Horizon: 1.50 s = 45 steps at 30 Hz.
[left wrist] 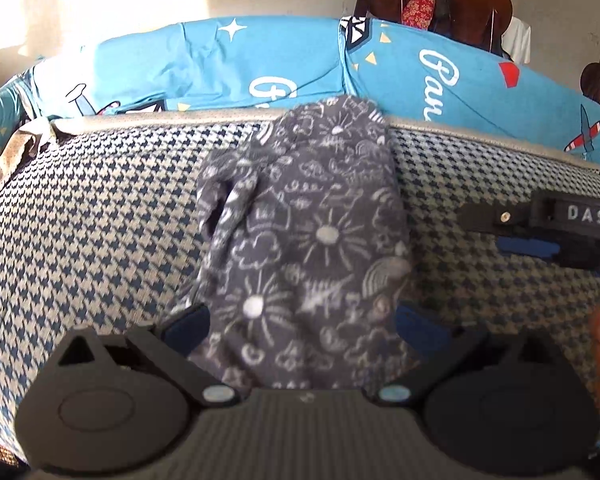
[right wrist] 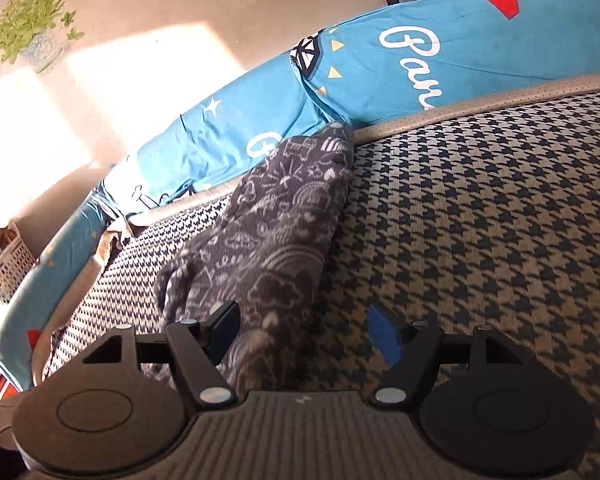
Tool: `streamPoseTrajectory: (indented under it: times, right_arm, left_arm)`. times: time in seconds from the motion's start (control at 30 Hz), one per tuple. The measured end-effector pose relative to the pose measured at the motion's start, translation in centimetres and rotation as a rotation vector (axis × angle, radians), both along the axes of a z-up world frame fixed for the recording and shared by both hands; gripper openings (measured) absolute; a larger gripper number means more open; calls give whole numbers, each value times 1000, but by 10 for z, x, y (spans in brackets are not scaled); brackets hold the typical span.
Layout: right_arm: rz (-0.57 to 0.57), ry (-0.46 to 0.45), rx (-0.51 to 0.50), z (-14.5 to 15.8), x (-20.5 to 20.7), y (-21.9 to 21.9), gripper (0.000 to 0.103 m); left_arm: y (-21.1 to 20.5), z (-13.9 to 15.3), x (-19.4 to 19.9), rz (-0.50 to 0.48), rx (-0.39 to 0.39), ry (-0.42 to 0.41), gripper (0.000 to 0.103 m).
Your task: Fold clothes
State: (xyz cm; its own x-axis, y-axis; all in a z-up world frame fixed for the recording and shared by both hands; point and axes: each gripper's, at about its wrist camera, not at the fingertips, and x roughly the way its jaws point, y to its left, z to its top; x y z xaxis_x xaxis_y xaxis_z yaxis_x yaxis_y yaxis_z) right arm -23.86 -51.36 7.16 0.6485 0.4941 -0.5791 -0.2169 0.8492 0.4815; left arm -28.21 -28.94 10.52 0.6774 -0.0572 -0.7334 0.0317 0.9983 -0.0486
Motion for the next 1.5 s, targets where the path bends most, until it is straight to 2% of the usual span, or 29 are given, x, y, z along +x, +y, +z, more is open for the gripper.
streamPoseTrajectory:
  times: [0.47, 0.6, 0.97, 1.27, 1.5]
  right_arm:
    - [35, 56, 20, -17, 30, 16, 71]
    - [47, 59, 28, -18, 36, 22, 71]
    - [59, 112, 76, -29, 49, 39, 71]
    - [82, 117, 24, -34, 55, 62, 71]
    - [73, 124, 26, -36, 60, 61, 72]
  left_arm:
    - [19, 21, 85, 123, -2, -71, 103]
    - [24, 16, 109, 149, 4, -69, 103]
    - [32, -7, 166, 169, -41, -49, 103]
    - [41, -25, 205, 198, -107, -25, 103]
    - [50, -47, 222, 259, -87, 4, 103]
